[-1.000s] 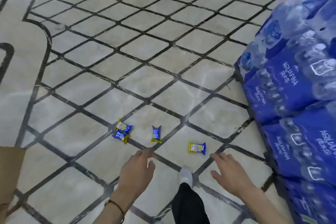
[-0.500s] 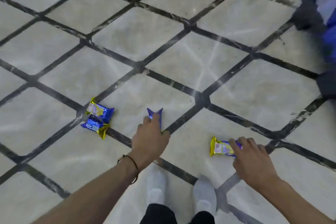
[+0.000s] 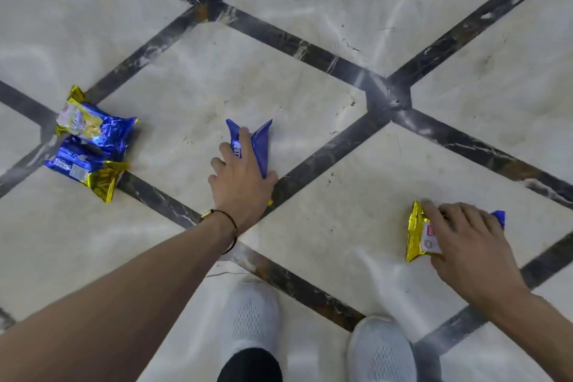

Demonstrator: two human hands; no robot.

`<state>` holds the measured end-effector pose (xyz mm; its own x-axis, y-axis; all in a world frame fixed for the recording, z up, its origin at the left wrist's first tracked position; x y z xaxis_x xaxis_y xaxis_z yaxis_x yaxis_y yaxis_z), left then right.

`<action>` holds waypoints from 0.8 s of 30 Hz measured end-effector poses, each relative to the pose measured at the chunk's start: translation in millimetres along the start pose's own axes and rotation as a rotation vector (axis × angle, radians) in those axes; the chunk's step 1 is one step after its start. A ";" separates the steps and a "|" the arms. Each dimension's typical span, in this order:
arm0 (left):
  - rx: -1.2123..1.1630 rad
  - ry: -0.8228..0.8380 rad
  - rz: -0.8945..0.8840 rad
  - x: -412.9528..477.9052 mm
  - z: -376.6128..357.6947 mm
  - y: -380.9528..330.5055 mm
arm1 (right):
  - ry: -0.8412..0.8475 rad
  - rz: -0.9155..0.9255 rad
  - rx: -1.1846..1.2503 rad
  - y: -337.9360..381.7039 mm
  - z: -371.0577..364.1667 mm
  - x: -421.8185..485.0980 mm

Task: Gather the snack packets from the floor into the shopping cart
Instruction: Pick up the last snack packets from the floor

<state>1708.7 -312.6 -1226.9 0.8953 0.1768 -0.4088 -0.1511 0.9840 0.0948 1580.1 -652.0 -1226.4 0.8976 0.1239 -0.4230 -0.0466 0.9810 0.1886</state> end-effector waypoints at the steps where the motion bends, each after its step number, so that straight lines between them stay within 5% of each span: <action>1: -0.012 -0.009 -0.001 3.4 -1.8 -1.3 | 0.007 -0.018 -0.004 -0.6 -2.1 1.8; 12: -0.151 0.000 -0.040 -48.4 71.6 -10.4 | -0.040 -0.237 0.132 42.9 84.3 -16.7; 24: -0.276 -0.138 -0.111 -128.4 415.8 -61.5 | -0.241 -0.378 0.392 90.2 427.1 -67.4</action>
<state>1777.2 -405.5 -802.9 0.9582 0.0824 -0.2741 -0.1408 0.9695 -0.2007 1702.6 -635.7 -802.3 0.8969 -0.3054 -0.3197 0.4195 0.8164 0.3969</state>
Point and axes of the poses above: each hand's wrist, its own x-axis towards the middle knuckle, its own z-axis out of the back of the hand, y = z × x, the point moved 9 cm from there along x, towards the middle knuckle, and after that the axes turned 12 degrees about x, right-handed, at the moved point
